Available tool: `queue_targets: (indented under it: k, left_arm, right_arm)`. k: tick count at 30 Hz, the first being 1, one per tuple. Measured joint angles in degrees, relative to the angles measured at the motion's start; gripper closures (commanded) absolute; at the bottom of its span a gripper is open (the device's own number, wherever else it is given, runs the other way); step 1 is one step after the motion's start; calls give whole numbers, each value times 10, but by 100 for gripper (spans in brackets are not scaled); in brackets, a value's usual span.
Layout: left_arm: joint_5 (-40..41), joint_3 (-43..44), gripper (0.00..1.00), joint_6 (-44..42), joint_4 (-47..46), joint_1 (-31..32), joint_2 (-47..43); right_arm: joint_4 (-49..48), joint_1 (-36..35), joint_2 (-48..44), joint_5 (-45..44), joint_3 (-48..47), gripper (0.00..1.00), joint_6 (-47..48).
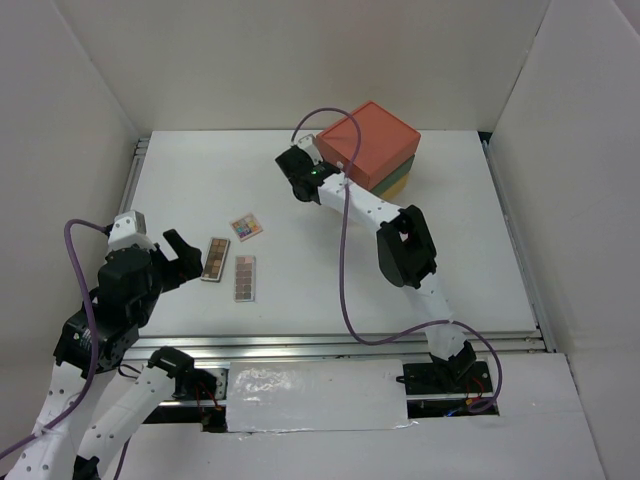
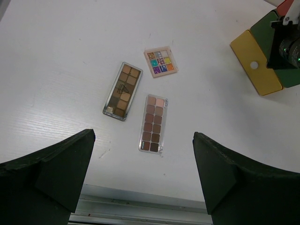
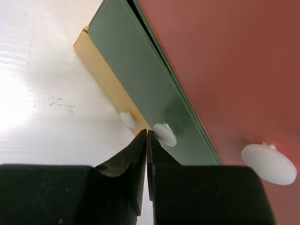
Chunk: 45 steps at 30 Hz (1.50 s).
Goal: Organize the makeup
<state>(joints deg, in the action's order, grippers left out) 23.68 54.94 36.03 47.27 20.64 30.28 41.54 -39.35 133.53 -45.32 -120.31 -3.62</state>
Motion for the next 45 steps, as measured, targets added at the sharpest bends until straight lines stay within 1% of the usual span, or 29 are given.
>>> queue_targets:
  k: [8,12,14,17,18,19,20,21,23,25,29,31,34,36,38,39,40,42,45]
  left_arm:
    - [0,0,1,0,-2,0,2]
    - [0,0,1,0,-2,0,3]
    - [0,0,1,0,-2,0,3]
    - [-13,0,1,3,-3,0,3]
    - [-23,-2,1,4,-8,0,3]
    - [-37,-11,1,9,-27,0,1]
    - [-56,-24,1,18,-47,0,0]
    - [-76,-39,1,22,-66,-1,1]
    - [-118,-83,1,41,-118,-1,7]
    - [-166,-122,1,66,-177,-1,37]
    - [-250,-181,1,115,-342,1,143]
    - [-277,-201,1,146,-441,7,223]
    - [-300,-202,3,189,-592,23,367]
    - [-305,-188,3,213,-672,33,455]
    - [-309,-156,3,229,-749,40,549]
    - [-311,-137,5,237,-784,43,592]
    - [-313,-115,6,246,-815,45,634]
    - [-315,-67,8,271,-881,46,718]
    - [-317,-11,9,307,-957,45,818]
  right_arm:
    - [-15,2,0,-19,29,90,16]
    - [-14,-2,-6,-2,35,84,12]
    - [-22,-6,-28,14,67,80,11]
    - [-28,-24,-79,45,120,66,4]
    - [-30,-33,-102,55,141,49,0]
    - [-40,-44,-134,64,168,40,-8]
    - [-47,-57,-175,73,201,34,-13]
    - [-51,-70,-219,80,230,25,-18]
    - [-60,-95,-318,95,279,15,-35]
    - [-78,-114,-424,113,319,1,-52]
    - [-111,-114,-639,152,397,0,-89]
    - [-125,-108,-729,165,436,0,-110]
    - [-128,-108,-828,198,489,0,-139]
    - [-142,-108,-875,233,530,0,-158]
    - [-148,-108,-914,270,579,0,-174]
    - [-152,-108,-930,291,601,0,-180]
    - [-153,-108,-944,315,621,0,-188]
    - [-153,-109,-960,354,645,1,-200]
    - [-155,-111,-978,398,659,2,-219]
